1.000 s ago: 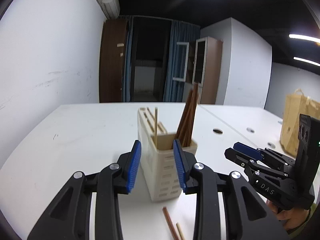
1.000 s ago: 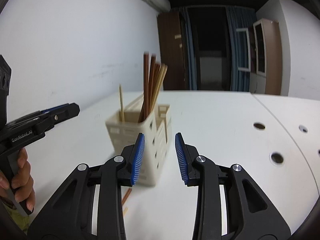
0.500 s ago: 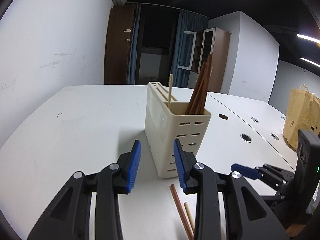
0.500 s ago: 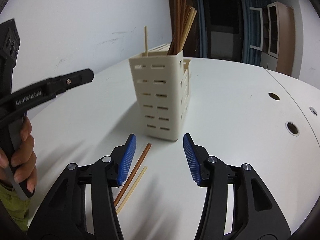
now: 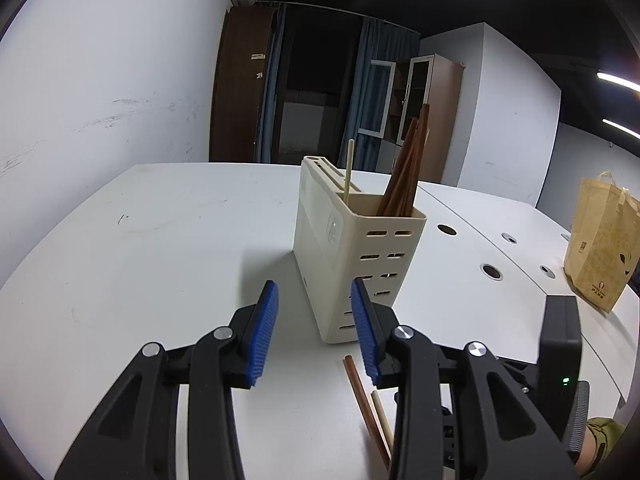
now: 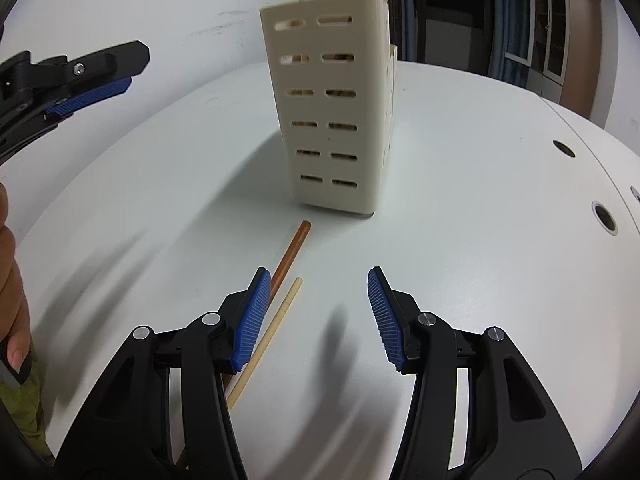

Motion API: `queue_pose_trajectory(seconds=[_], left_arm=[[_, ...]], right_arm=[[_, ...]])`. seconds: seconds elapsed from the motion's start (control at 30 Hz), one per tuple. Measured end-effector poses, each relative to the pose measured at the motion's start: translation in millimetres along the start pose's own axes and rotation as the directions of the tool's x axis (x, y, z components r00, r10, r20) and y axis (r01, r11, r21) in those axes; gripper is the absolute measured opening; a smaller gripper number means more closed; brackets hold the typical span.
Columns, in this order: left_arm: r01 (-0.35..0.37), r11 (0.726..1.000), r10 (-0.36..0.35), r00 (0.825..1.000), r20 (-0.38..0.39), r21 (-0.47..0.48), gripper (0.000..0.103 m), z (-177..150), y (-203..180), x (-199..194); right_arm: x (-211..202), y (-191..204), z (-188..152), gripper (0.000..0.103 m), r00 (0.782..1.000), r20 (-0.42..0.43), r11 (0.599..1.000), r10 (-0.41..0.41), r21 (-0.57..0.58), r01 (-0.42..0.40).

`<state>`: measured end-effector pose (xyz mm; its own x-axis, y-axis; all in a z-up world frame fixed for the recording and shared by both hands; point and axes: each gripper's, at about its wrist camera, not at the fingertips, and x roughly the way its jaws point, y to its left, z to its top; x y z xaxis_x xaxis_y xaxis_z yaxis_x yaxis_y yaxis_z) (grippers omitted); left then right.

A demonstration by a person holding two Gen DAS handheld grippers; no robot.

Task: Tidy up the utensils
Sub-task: 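Withdraw both open tools from the holder to the last chopsticks, then close the right tool on a light chopstick while the left tool grasps a brown one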

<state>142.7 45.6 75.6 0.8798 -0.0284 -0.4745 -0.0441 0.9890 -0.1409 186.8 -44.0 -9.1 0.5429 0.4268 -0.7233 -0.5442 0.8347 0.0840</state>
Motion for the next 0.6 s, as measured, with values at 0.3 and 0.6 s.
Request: queue_pose_trajectory(seconds=[0.3,0.6], left_arm=[[-0.012,1.000,0.011,1.000,-0.020,-0.002,0.037,-1,1,5],[-0.012,1.000,0.012,1.000,-0.024,-0.002,0.037,-1,-1,6]], right_arm=[[19,3,-4,0.048,0.998,-0.061,1.000,-0.011,0.006,0.011],[29,4,-4,0.048,0.995,-0.104,1.000,-0.008,0.008,0.009]])
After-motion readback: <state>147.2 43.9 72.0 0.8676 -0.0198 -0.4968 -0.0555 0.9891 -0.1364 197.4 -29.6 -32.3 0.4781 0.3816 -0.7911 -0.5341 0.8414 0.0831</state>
